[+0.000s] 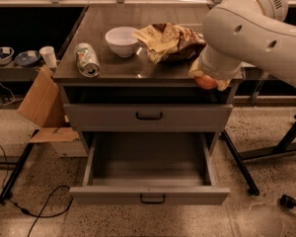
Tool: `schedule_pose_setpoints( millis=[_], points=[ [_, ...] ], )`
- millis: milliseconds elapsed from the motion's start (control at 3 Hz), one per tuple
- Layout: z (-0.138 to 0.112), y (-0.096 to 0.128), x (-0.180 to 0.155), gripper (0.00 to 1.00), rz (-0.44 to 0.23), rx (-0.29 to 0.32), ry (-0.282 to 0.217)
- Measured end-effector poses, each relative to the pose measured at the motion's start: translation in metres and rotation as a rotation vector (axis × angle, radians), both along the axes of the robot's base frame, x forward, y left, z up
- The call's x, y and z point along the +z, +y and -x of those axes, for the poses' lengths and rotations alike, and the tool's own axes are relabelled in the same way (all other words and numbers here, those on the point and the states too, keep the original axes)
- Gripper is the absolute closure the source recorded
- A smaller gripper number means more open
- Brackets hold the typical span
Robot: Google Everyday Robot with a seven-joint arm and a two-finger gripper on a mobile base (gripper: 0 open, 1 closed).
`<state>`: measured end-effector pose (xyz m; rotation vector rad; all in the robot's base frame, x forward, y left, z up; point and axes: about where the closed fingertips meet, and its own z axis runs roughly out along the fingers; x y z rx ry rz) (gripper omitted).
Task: Pick apple from middle drawer and place on counter
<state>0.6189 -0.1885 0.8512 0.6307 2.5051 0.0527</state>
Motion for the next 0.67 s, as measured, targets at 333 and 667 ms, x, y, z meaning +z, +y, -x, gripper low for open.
schedule_pose_setpoints(
  millis=[333, 667],
  points=[
    [-0.0131, -0.0037, 0.0017, 1.0, -0.027, -0.028, -0.01],
    [-0.0205, -0.0083, 0.006, 1.0, -0.042, -0.052, -0.025]
  ],
)
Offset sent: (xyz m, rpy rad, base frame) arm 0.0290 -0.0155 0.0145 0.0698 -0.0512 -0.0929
